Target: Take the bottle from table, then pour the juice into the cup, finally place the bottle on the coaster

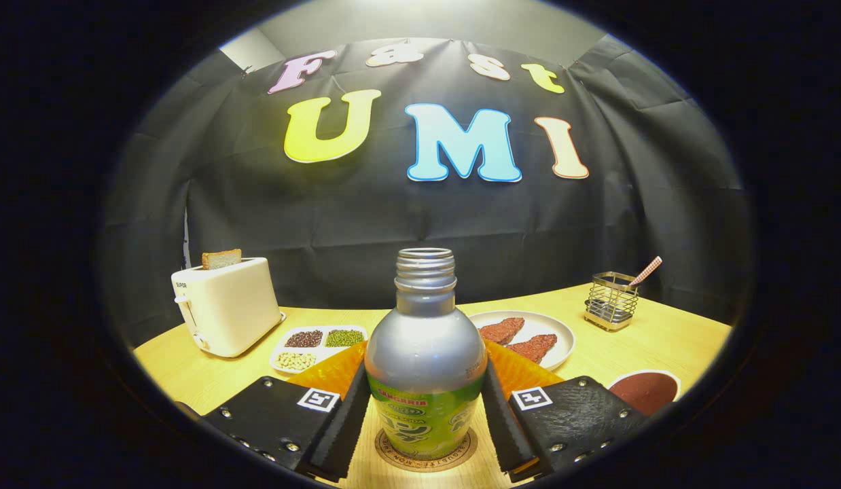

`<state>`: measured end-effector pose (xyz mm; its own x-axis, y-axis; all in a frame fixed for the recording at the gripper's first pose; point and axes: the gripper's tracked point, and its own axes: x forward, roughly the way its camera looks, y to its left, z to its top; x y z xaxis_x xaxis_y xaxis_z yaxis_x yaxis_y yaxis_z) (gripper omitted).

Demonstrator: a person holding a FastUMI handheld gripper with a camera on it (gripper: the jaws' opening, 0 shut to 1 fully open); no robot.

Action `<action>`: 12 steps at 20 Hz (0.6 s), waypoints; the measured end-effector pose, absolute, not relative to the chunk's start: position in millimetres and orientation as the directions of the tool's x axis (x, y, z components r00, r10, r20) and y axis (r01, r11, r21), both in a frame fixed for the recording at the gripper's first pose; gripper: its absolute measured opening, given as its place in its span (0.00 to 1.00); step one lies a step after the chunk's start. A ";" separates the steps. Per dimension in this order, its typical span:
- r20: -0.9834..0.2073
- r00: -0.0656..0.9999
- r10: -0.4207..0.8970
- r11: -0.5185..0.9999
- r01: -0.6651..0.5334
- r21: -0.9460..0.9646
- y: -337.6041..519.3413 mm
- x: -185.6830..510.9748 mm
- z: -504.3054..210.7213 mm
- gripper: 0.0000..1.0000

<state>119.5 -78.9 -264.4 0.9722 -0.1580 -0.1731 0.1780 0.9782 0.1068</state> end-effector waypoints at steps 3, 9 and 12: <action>-0.171 0.973 -0.153 0.980 0.172 0.096 -77.6 119.5 -263.8 0.78; -0.171 0.975 -0.141 0.982 0.160 0.099 -73.6 121.5 -264.0 0.78; -0.178 0.973 -0.148 0.984 0.163 0.076 -72.8 121.3 -263.8 0.78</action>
